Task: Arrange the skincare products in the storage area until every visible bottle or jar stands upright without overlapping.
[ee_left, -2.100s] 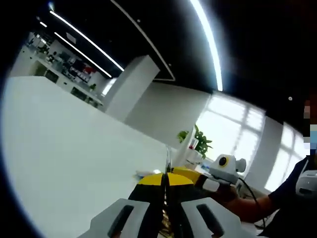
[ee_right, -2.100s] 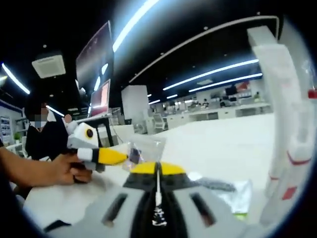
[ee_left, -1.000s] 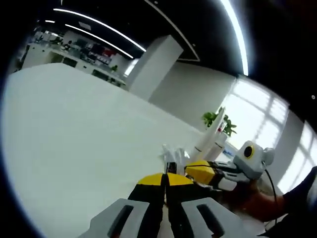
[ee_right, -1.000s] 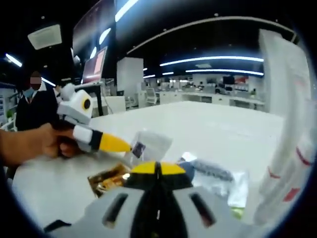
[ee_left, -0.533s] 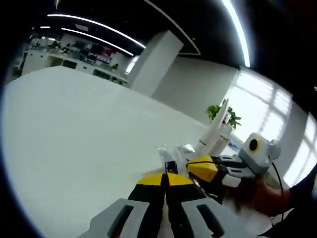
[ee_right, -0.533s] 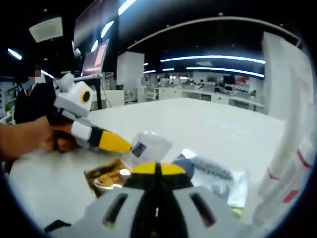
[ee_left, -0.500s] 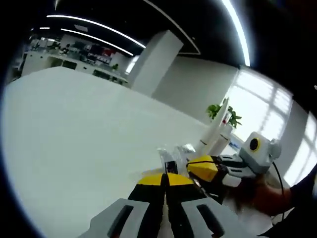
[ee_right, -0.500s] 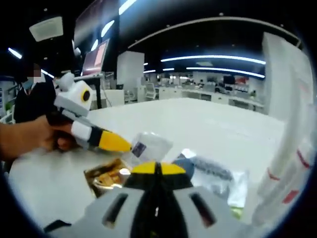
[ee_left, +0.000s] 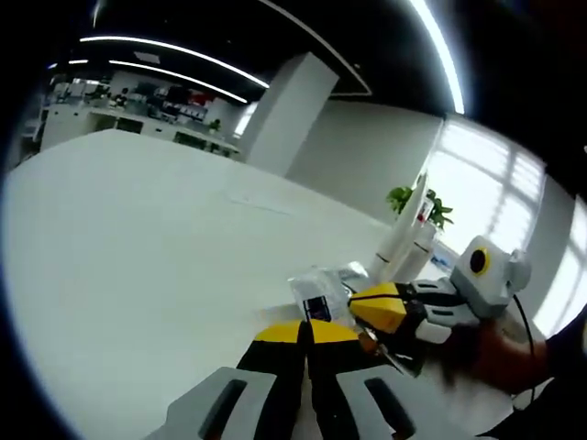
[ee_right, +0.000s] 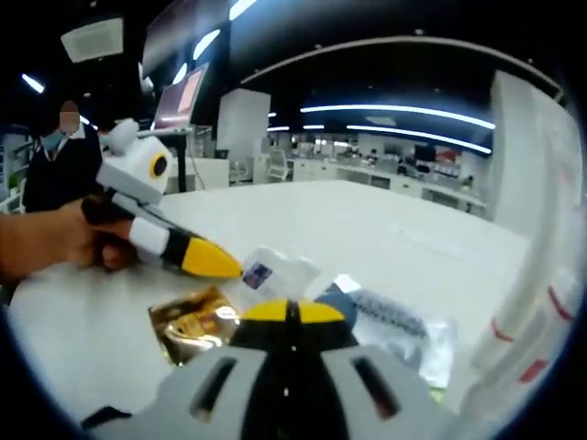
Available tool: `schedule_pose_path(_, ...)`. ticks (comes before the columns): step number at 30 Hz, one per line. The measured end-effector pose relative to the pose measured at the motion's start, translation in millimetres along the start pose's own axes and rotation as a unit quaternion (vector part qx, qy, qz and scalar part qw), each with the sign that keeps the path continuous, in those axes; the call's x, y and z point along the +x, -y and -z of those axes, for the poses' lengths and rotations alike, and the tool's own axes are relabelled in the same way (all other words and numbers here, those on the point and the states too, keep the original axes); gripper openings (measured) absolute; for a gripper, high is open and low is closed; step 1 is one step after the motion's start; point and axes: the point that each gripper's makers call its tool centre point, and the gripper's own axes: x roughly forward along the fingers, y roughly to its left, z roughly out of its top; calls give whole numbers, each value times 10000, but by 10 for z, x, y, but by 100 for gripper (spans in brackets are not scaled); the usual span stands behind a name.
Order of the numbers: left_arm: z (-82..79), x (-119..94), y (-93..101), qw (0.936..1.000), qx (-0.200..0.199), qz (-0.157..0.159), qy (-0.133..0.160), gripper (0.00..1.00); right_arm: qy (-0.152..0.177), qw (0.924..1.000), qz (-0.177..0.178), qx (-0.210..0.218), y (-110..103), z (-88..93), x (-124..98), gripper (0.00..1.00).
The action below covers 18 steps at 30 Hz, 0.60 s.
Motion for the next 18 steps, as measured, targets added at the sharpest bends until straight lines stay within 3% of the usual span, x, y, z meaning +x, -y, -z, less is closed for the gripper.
schedule_pose_path(18, -32, 15, -51, 9998, 152, -126, 24, 0, -82, 9992, 124, -362, 17, 23, 4, 0)
